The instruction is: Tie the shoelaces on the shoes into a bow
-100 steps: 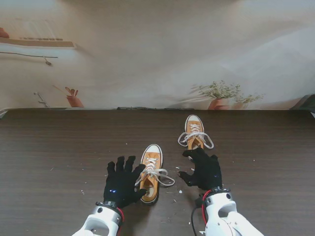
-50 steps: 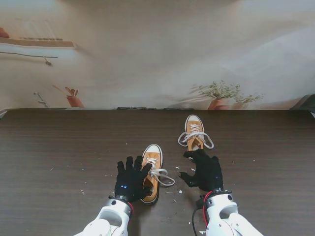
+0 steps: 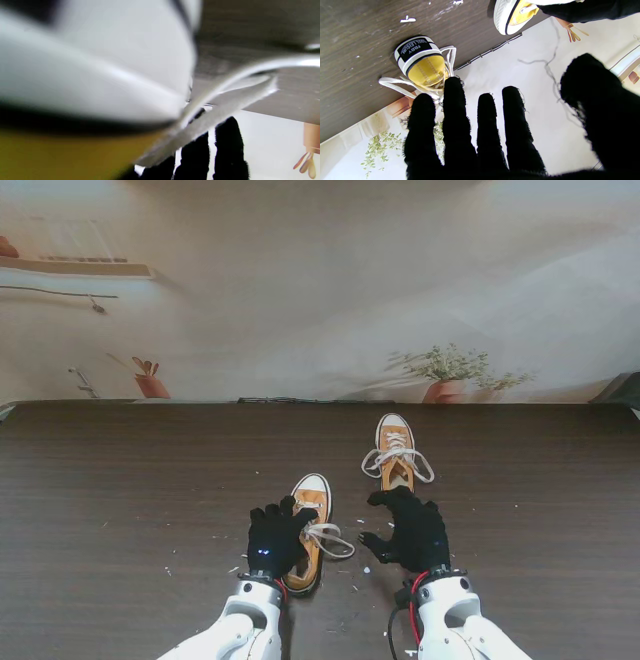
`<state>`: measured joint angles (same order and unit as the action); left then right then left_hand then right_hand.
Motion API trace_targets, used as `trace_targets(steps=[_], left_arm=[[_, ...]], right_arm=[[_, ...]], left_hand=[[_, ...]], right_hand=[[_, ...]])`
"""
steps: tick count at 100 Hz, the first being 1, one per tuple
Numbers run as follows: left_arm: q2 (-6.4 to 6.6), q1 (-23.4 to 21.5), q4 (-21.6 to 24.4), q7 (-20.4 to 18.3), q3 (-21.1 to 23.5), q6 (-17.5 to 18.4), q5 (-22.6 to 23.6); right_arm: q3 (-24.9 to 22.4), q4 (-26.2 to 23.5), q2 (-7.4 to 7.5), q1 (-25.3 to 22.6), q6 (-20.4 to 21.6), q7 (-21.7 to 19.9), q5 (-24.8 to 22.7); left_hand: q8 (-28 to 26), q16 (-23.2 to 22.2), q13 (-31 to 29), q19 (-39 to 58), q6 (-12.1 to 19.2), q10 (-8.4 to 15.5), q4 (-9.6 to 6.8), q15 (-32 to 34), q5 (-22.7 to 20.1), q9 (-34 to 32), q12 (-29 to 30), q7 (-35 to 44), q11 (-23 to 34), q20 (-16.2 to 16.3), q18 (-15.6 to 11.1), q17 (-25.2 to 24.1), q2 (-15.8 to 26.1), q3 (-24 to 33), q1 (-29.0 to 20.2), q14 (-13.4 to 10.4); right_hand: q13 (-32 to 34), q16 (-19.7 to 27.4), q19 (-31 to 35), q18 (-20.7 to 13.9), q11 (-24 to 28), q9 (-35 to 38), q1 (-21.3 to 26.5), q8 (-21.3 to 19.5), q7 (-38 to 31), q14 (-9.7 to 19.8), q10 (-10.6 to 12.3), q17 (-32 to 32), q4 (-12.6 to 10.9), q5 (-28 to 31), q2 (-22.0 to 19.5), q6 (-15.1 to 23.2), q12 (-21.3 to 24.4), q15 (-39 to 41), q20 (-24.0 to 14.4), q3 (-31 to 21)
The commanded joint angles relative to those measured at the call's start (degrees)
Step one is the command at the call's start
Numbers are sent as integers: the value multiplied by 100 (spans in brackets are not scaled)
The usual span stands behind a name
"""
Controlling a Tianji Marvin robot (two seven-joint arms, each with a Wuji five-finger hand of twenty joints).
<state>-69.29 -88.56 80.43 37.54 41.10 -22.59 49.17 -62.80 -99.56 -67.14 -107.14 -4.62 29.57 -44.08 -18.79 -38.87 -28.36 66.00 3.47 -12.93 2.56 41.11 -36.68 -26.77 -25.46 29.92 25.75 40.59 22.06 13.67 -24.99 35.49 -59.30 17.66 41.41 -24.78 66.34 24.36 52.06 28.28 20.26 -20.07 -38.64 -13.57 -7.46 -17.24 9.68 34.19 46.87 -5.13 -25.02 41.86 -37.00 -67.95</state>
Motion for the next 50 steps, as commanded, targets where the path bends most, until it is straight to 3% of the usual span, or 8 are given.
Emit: trace_targets(steps=[1,6,12,21,50], left_arm=[[-45,120,65,-209,-3,21,98],[-50,190,19,-215,-4,68,79],[-56,274,-18,-252,0,144,32],[-61,400,-44,-285,-13,174,30],[34,856,261,-654,16,233,295]], right_arm=[[3,-60,25,-45,7,-123,16],[3,-63,26,-47,8,-131,19],[3,-65,25,-48,15,-134,27],[3,-68,28,-48,19,-144,24],[-3,-83,33,-56,32,-194,50]], left_hand=[[-386,-67,-564,677,246,-4,97,329,-955,-679,-446,869,180,-132,-5,403,126,280,-601,-85],[-512,-97,-993,1027,259,74,145,564,-1460,-1741,-1262,1376,-152,-103,-154,748,-55,377,-770,-183],[-633,-120,-1311,1385,186,192,167,1040,-1636,-2536,-2068,1761,-388,-61,-325,1093,-306,463,-942,-270],[-845,-274,-1360,1714,72,187,163,1476,-1582,-2633,-2530,2059,-112,15,-546,1290,-397,649,-950,-242],[-909,-231,-1338,1739,-53,177,176,1531,-1545,-2607,-2598,2013,-70,-7,-555,1291,-434,748,-910,-222]], right_hand=[[85,86,99,60,-94,158,-107,102,5,-71,-87,-29,-26,69,-74,70,61,-42,-23,219],[98,86,105,65,-95,181,-105,99,10,-76,-101,-38,-36,96,-110,64,60,-42,-21,238],[110,86,117,69,-103,203,-112,96,16,-71,-105,-60,-42,128,-145,77,62,-42,-20,260],[131,87,131,78,-114,234,-122,93,35,-67,-109,-77,-54,162,-203,80,65,-41,-19,295],[131,89,151,85,-146,254,-145,74,89,-69,-129,-93,-87,194,-327,87,69,-52,-8,382]])
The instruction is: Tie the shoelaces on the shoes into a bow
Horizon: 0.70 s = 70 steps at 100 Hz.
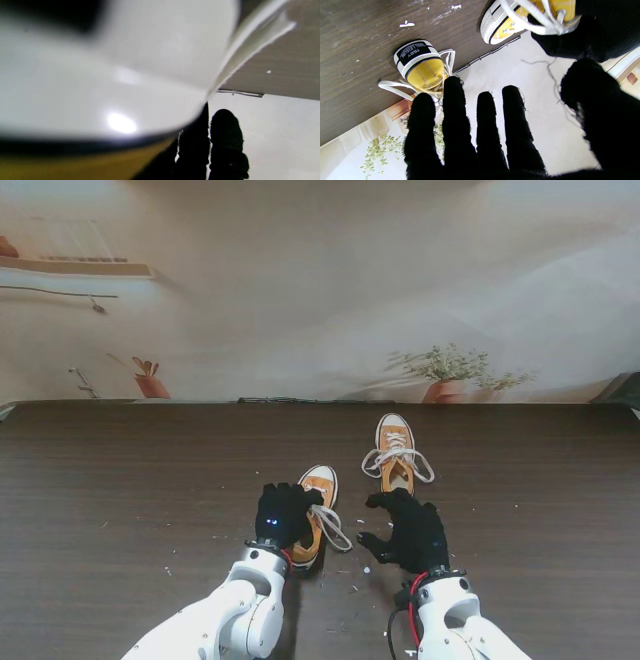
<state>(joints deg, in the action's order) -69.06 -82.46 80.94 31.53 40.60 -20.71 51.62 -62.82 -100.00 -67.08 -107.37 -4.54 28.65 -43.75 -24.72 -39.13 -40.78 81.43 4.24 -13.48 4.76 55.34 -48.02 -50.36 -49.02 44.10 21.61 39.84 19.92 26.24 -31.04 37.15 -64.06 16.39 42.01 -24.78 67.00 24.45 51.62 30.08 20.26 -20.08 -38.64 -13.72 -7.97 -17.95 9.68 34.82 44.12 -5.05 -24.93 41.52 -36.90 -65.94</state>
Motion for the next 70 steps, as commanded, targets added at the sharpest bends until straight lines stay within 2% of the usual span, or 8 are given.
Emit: trace_targets(steps=[1,19,35,53,70], left_arm=[[14,273,215,-71,65,45,61],[15,811,67,-262,-55,41,155],[-123,1452,-523,-267,-347,30,-28],[-423,2119,-1525,-34,-720,100,-470],[-752,2558,-2424,183,-991,150,-937]], right_arm=[[-1,-39,27,-34,25,-105,18],[-18,-43,29,-39,31,-130,33],[-36,-41,27,-39,31,-151,60],[-51,-26,31,-20,14,-176,59],[-38,52,33,76,-31,-239,87]], left_hand=[[-313,-204,-96,195,-130,232,-46,107,-412,-249,-242,589,342,68,-341,34,172,582,-434,-97],[-290,-172,-93,156,-42,277,-61,79,-447,-250,-230,479,308,34,-362,21,219,506,-419,-180],[-337,-170,-11,29,207,341,-131,26,-362,-171,-241,491,258,-42,-440,-57,354,193,-434,-295],[-252,-150,39,-47,166,359,-215,-21,-266,-126,-226,331,228,-75,-427,-125,372,20,-425,-326],[-198,-136,84,-74,107,335,-241,-52,-201,-61,-212,249,203,-87,-452,-147,339,57,-373,-318]], right_hand=[[71,88,85,77,-100,79,-147,74,91,-56,-76,-23,-88,129,-54,77,60,-19,-18,183],[70,87,93,80,-106,77,-145,61,108,-57,-83,-26,-99,135,-81,80,59,-22,-14,201],[76,84,96,88,-110,79,-147,49,117,-56,-81,-24,-102,144,-83,80,58,-19,-11,204],[71,85,102,79,-111,84,-141,38,125,-46,-83,-29,-104,140,-81,79,57,-22,-8,202],[64,85,106,82,-111,75,-140,30,130,-44,-79,-30,-105,133,-103,84,55,-23,-6,208]])
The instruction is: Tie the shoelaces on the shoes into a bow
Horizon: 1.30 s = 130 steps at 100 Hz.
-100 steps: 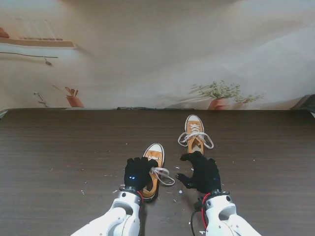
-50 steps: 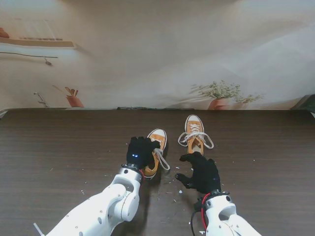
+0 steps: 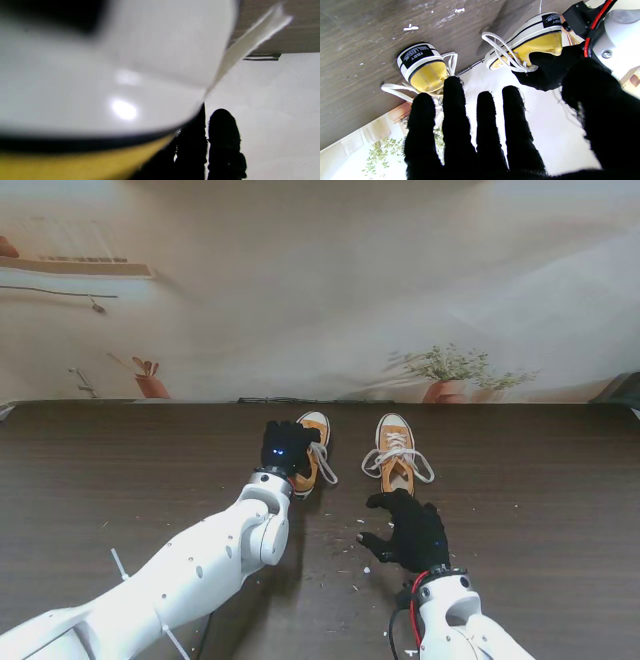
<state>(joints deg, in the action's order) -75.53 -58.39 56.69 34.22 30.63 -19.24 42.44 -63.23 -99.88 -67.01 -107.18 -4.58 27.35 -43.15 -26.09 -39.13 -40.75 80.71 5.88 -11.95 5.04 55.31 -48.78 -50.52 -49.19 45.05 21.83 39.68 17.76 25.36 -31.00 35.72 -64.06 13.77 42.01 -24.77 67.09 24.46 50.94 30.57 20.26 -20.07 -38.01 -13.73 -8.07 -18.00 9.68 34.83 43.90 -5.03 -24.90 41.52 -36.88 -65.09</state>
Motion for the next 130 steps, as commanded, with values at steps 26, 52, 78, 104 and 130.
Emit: trace_targets(steps=[26,52,78,104,130], left_arm=[[-300,375,-617,-177,-284,-28,-293],[177,-5,693,-1853,-54,-791,-374],[533,-254,1485,-2679,110,-1200,-227],[791,-1154,2581,-2673,1007,-1063,9],[1139,-3044,4491,-2825,2654,-79,645]], right_arm=[[31,69,28,95,-53,-122,19],[14,57,15,56,-19,-54,35],[-34,22,4,1,40,-23,86],[-137,-7,-3,-60,70,0,113],[-270,-165,43,-196,100,-68,-57]], left_hand=[[651,-95,799,-353,-66,43,-258,-244,599,752,179,-244,425,-47,-199,-660,521,51,360,-124],[999,390,2707,-1762,-979,-215,-555,-1739,1821,3034,1958,-2177,322,-577,-122,-2458,1074,-825,1704,307],[1314,1139,3623,-4367,-1213,-116,-624,-3738,2594,4066,2718,-3264,-880,-1061,-151,-3044,1360,-1818,1938,228],[1280,1422,3504,-5465,-1236,-110,-735,-4492,2547,4109,2776,-3384,-1114,-985,-84,-2969,1753,-2541,1850,194],[1197,1444,2992,-6051,-1282,-228,-797,-4725,2145,3703,2821,-3328,-924,-1047,-179,-2700,1881,-2911,1688,166]], right_hand=[[54,87,99,78,-41,22,-133,18,65,-40,-74,-26,-108,123,-83,86,51,-26,-4,119],[48,87,99,73,-46,3,-103,15,71,-42,-74,-19,-129,89,-98,92,52,-26,-1,87],[46,86,102,72,-40,2,-95,10,59,-35,-73,-22,-131,72,-88,92,50,-24,1,75],[24,90,92,75,-41,3,-97,13,57,-42,-72,-6,-129,64,-87,87,50,-35,6,82],[-118,115,-2,32,-91,-59,-149,31,100,-24,-31,128,-116,-10,-157,155,70,-126,35,162]])
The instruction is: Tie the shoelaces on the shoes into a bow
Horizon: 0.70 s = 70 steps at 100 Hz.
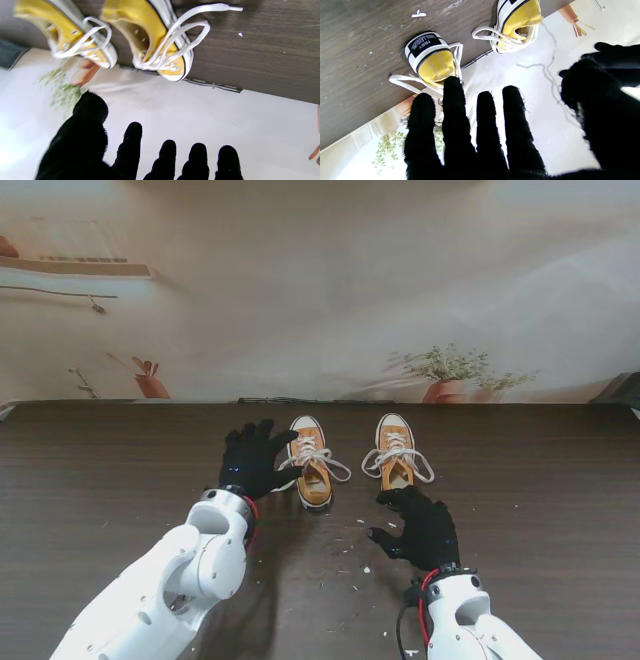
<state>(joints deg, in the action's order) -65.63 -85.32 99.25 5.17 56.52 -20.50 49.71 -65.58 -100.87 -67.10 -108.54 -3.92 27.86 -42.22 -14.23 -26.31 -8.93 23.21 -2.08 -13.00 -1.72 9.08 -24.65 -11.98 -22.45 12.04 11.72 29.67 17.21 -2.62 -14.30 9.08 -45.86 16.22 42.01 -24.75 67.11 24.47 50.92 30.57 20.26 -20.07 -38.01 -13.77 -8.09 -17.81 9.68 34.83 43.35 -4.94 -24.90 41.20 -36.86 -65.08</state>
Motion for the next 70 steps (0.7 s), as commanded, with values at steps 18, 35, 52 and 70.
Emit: trace_targets(steps=[18,35,52,70], left_arm=[[271,-1951,1370,70,1391,1299,277],[278,-3132,1711,351,2422,2604,410],[199,-3621,1419,1004,2776,3353,288],[200,-3742,1095,1000,2854,3585,186]], right_arm=[[-125,-108,116,-118,158,-254,-346],[-254,-182,153,-198,376,-440,-340],[-387,-200,183,-244,602,-671,-240],[-509,-144,205,-243,957,-920,-25]], left_hand=[[-68,213,-466,-671,-441,-175,-135,-91,-744,-601,153,81,140,-228,-226,354,253,-400,-168,-110],[-138,317,-547,-1154,-356,-98,-174,-100,-802,-749,185,48,63,-355,-227,575,292,-543,-209,-180],[71,684,-595,-1549,-471,21,-164,-372,-470,-802,351,-341,-159,-462,-306,621,470,-772,26,-302],[268,1148,-160,-1949,-322,266,-146,-760,-38,-498,640,-590,-498,-875,-638,276,691,-936,327,-577]], right_hand=[[-280,157,-301,-138,-170,-140,-178,35,144,39,31,288,-125,-70,-179,205,102,-275,150,317],[-451,445,-1024,-394,-386,-230,-207,16,215,120,103,557,-141,-159,-282,287,190,-1027,574,457],[-681,767,-1667,-733,-938,-297,-277,66,354,242,220,898,-160,-325,-501,409,404,-1888,1165,647],[-1073,1298,-2167,-1214,-1600,-404,-709,309,605,513,327,1384,-281,-684,-1527,559,640,-2769,1976,1381]])
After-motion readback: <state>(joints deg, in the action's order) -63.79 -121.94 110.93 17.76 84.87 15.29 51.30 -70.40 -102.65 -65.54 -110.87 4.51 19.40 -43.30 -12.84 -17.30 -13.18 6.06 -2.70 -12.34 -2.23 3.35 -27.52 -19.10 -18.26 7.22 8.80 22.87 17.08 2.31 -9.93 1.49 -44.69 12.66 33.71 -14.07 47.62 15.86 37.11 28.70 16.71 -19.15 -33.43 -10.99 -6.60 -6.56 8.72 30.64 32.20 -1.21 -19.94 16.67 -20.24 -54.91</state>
